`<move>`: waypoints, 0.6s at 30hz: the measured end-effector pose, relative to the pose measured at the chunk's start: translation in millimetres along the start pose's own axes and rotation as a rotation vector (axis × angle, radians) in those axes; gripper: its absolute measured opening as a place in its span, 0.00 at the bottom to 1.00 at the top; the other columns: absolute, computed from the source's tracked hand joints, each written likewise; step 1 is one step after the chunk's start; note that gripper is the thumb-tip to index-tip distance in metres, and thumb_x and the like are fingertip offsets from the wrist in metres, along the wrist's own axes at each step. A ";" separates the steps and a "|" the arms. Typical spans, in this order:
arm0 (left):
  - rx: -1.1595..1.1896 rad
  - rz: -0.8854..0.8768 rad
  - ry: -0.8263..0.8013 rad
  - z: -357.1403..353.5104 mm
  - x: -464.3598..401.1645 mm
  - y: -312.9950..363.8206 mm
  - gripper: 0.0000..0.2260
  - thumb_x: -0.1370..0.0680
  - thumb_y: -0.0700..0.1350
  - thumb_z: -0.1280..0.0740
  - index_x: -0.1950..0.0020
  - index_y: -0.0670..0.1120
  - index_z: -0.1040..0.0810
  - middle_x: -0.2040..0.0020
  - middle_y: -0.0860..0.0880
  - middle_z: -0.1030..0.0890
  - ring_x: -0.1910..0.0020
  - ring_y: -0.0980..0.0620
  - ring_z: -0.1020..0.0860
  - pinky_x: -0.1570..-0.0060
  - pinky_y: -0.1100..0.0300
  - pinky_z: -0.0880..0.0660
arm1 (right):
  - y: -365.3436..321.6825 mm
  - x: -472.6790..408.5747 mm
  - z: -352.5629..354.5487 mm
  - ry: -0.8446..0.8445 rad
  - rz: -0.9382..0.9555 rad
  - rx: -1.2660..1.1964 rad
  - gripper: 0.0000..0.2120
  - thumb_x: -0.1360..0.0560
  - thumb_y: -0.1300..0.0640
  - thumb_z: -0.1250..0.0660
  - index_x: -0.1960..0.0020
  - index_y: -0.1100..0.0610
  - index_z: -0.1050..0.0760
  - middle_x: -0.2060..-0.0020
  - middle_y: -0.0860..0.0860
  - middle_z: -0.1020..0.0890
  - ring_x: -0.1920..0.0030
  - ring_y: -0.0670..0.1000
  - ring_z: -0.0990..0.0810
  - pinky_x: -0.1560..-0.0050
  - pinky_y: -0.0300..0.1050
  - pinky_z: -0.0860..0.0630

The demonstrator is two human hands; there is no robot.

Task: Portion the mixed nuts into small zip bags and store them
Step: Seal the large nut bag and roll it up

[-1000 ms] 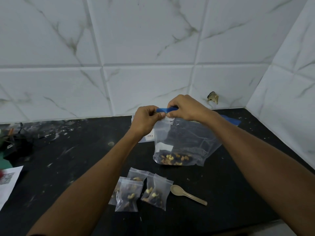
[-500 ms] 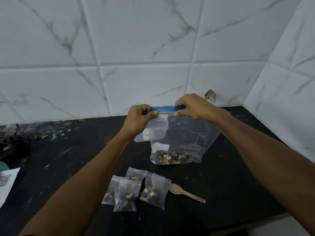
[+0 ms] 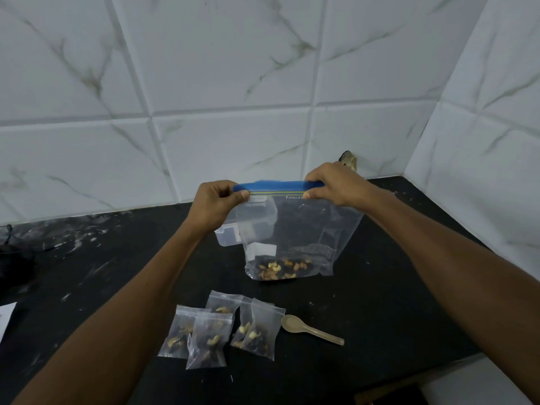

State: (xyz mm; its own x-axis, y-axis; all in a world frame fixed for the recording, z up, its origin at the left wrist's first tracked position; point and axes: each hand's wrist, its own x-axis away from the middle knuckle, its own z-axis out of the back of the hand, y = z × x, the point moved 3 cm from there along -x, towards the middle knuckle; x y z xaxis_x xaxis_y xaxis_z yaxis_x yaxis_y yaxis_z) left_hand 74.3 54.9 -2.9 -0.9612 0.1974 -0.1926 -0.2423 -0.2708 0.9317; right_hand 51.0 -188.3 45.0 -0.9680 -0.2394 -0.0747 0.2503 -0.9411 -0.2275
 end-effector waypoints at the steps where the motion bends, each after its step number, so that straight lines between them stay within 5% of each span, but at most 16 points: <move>1: -0.002 -0.004 -0.007 1.0 -0.2 0.7 0.03 0.24 0.40 0.28 0.56 0.41 0.17 0.60 0.40 0.18 0.62 0.53 0.23 0.57 0.55 0.25 | 1.1 0.4 0.8 0.016 0.007 0.022 0.10 0.26 0.49 0.30 0.59 0.56 0.23 0.65 0.52 0.22 0.62 0.53 0.23 0.59 0.48 0.29; 9: -0.031 -0.015 -0.012 8.0 -4.6 -1.7 0.04 0.24 0.41 0.28 0.56 0.41 0.16 0.57 0.35 0.18 0.62 0.49 0.23 0.56 0.51 0.25 | 11.7 6.0 1.6 0.061 0.008 0.017 0.09 0.25 0.49 0.31 0.55 0.54 0.20 0.63 0.52 0.19 0.61 0.52 0.22 0.57 0.47 0.28; 15: -0.033 -0.001 0.002 21.4 -5.5 -5.9 0.03 0.24 0.41 0.28 0.58 0.44 0.17 0.63 0.47 0.18 0.63 0.54 0.23 0.60 0.60 0.26 | 31.0 12.6 1.6 0.003 -0.066 0.004 0.12 0.26 0.50 0.30 0.65 0.54 0.27 0.67 0.54 0.22 0.63 0.54 0.24 0.62 0.48 0.32; 18: -0.063 -0.015 -0.014 24.3 -7.0 -2.5 0.02 0.24 0.41 0.28 0.57 0.46 0.17 0.60 0.44 0.18 0.61 0.53 0.23 0.59 0.62 0.25 | 32.8 17.4 3.7 0.036 -0.055 0.048 0.13 0.26 0.50 0.30 0.66 0.53 0.28 0.68 0.51 0.24 0.64 0.53 0.25 0.62 0.44 0.37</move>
State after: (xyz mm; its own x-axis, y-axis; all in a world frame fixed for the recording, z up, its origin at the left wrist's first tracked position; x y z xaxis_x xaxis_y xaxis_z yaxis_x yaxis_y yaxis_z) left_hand 84.9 77.1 3.6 -0.9556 0.2151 -0.2012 -0.2646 -0.3268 0.9073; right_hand 42.4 -224.2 39.9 -0.9788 -0.1796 -0.0982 0.1953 -0.9630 -0.1856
